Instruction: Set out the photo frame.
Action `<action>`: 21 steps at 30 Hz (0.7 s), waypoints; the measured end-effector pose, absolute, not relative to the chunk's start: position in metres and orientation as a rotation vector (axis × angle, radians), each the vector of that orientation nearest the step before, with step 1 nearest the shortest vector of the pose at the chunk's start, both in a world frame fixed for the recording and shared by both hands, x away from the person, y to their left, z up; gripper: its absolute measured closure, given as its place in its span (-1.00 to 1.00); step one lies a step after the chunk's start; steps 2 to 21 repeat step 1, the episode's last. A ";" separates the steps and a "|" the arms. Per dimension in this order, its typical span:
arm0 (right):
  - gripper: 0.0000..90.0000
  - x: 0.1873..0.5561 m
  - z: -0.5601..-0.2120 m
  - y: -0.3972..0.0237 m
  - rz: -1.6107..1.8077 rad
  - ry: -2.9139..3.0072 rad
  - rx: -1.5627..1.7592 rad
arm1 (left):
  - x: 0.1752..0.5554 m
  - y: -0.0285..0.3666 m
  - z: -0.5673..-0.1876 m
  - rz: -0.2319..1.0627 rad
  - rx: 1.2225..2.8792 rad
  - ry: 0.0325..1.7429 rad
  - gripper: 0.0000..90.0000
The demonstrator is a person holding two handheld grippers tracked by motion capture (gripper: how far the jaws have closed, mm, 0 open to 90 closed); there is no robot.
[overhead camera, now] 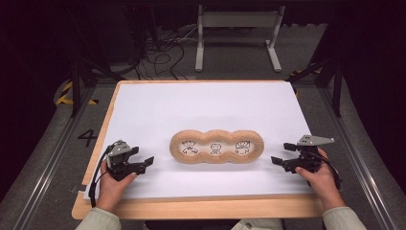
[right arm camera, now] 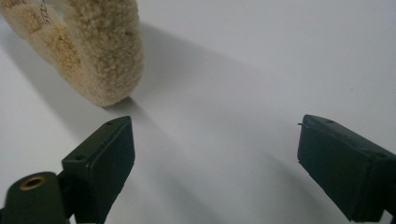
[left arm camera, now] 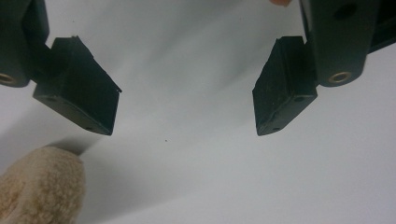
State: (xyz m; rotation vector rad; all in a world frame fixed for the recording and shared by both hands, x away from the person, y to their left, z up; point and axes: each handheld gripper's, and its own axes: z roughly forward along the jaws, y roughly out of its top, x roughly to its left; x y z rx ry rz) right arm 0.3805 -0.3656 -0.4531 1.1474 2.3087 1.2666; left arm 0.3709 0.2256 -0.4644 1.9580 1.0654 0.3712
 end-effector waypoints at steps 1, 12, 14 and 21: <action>-0.73 0.380 -0.453 -0.366 1.267 2.309 1.147 | 0.371 0.226 -0.464 0.371 1.958 1.065 -0.49; -0.73 0.380 -0.453 -0.366 1.267 2.309 1.147 | 0.371 0.226 -0.464 0.371 1.958 1.065 -0.49; -0.73 0.380 -0.453 -0.366 1.267 2.309 1.147 | 0.371 0.226 -0.464 0.371 1.958 1.065 -0.49; -0.73 0.380 -0.453 -0.366 1.267 2.309 1.147 | 0.371 0.226 -0.464 0.371 1.958 1.065 -0.49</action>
